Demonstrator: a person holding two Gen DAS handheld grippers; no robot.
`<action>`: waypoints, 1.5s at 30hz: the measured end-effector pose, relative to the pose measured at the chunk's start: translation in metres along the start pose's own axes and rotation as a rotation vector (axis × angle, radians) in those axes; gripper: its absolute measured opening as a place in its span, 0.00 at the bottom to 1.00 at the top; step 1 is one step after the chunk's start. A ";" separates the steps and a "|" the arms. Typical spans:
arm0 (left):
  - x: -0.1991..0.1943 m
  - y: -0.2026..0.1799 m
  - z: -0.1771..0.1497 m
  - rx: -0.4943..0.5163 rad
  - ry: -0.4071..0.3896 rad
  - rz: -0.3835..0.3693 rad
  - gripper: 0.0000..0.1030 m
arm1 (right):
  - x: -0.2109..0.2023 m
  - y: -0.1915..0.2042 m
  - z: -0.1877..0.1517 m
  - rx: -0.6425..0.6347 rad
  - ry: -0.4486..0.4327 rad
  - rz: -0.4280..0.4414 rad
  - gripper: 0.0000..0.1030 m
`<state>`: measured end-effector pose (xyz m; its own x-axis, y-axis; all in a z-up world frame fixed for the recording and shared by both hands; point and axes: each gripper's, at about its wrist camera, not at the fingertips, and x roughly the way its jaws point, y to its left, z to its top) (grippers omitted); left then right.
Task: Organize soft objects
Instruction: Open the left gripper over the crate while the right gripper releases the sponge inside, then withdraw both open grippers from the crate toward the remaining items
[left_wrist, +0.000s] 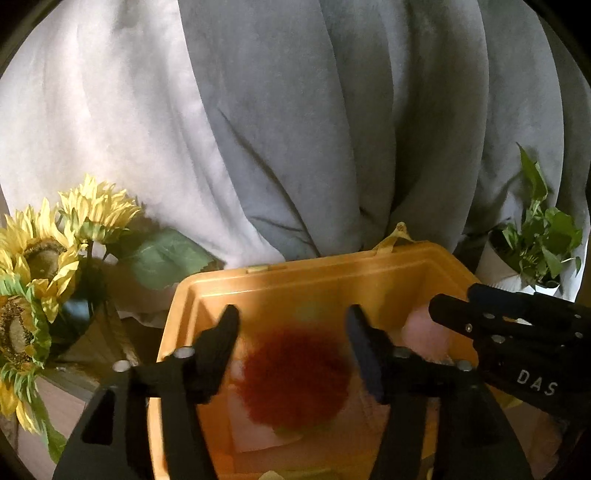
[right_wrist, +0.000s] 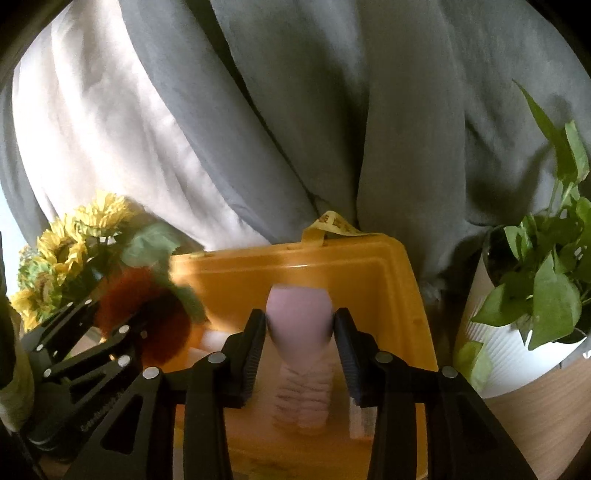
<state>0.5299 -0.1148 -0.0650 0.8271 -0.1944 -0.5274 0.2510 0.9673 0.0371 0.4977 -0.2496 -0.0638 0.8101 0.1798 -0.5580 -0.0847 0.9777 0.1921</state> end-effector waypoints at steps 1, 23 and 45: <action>-0.002 0.000 -0.001 0.001 -0.004 0.005 0.61 | 0.000 -0.001 0.000 0.005 0.001 -0.001 0.55; -0.118 -0.020 -0.014 -0.013 -0.109 0.025 0.62 | -0.104 0.006 -0.017 -0.030 -0.128 -0.049 0.62; -0.201 -0.052 -0.068 -0.027 -0.082 0.034 0.62 | -0.183 -0.003 -0.076 -0.024 -0.102 -0.021 0.65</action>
<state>0.3160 -0.1147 -0.0187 0.8738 -0.1728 -0.4546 0.2091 0.9774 0.0303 0.3061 -0.2775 -0.0235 0.8666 0.1482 -0.4765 -0.0798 0.9838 0.1607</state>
